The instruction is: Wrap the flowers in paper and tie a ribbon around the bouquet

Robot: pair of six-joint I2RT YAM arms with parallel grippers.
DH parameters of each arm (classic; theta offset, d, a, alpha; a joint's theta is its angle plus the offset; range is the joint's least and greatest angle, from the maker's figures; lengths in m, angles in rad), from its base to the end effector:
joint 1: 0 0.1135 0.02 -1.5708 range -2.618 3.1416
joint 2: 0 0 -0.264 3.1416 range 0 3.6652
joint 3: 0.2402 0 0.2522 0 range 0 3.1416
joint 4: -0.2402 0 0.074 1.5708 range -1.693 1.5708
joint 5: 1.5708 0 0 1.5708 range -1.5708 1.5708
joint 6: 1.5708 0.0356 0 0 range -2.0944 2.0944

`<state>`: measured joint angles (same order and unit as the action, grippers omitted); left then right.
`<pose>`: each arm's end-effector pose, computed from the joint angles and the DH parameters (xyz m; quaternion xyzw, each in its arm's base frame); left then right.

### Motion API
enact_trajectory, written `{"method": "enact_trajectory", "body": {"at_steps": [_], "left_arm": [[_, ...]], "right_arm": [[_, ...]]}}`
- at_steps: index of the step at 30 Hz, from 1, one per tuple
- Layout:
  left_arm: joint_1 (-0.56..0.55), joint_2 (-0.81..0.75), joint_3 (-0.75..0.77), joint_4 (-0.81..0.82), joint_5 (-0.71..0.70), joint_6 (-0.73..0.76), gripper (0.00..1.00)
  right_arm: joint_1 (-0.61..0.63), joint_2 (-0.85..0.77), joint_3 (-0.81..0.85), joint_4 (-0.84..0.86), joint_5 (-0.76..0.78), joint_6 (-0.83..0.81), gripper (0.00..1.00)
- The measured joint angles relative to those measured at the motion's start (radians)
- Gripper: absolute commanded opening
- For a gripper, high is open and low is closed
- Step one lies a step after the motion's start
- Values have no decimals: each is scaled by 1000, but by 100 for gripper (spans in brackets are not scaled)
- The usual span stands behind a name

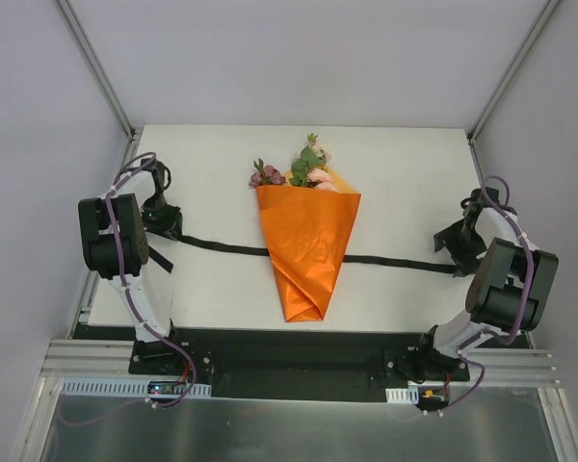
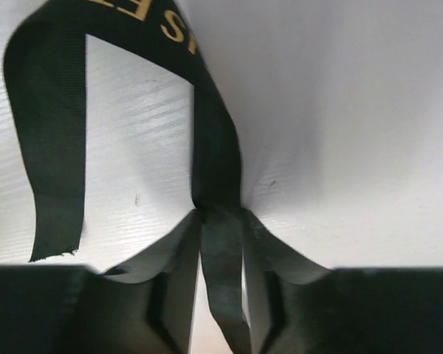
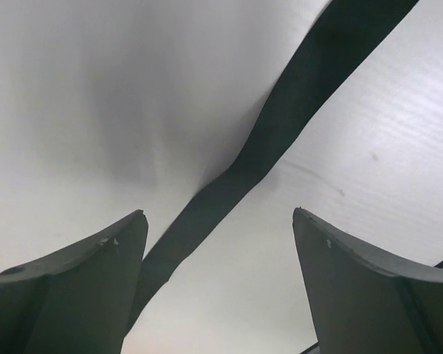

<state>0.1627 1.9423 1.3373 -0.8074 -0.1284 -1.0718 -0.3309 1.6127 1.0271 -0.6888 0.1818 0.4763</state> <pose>0.3631 0.0642 0.1616 -0.5799 0.8083 0.0228 0.0990 0.2818 -0.1036 0.1876 0.3992 0.9005 -0.0789 0.1532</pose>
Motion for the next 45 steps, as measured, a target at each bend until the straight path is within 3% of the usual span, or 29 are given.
{"method": "enact_trajectory", "body": {"at_steps": [1,2,8,13,20,23,27,30,34,35,40,45], "left_arm": [[0,0,0,6,-2,-3,2],[-3,0,-1,11,-2,-5,0],[-19,-36,-41,37,-7,37,0],[-50,-172,-136,74,12,124,0],[-91,-411,-229,204,237,280,0],[-125,-461,-242,236,309,339,0],[-207,-510,-245,283,414,432,0],[-264,-542,-237,310,502,485,0],[-281,-576,-222,338,584,510,0],[-281,-588,-222,344,594,511,0],[-280,-643,-235,366,592,510,0],[-279,-743,-333,376,499,504,0]], "right_arm": [[11,-13,-14,-2,-18,7,84],[19,-23,-26,-1,-37,15,84],[38,-31,-65,-4,-73,42,85],[26,18,-37,-13,-49,42,85],[10,76,53,-50,44,27,88],[-3,108,85,-52,77,16,85],[-11,145,89,-57,95,11,75],[-11,150,90,-56,98,9,56],[-11,160,91,-39,95,-2,5],[-10,163,91,-31,91,-8,1],[59,132,91,7,106,-49,1],[328,-111,87,24,149,-98,1]]}}
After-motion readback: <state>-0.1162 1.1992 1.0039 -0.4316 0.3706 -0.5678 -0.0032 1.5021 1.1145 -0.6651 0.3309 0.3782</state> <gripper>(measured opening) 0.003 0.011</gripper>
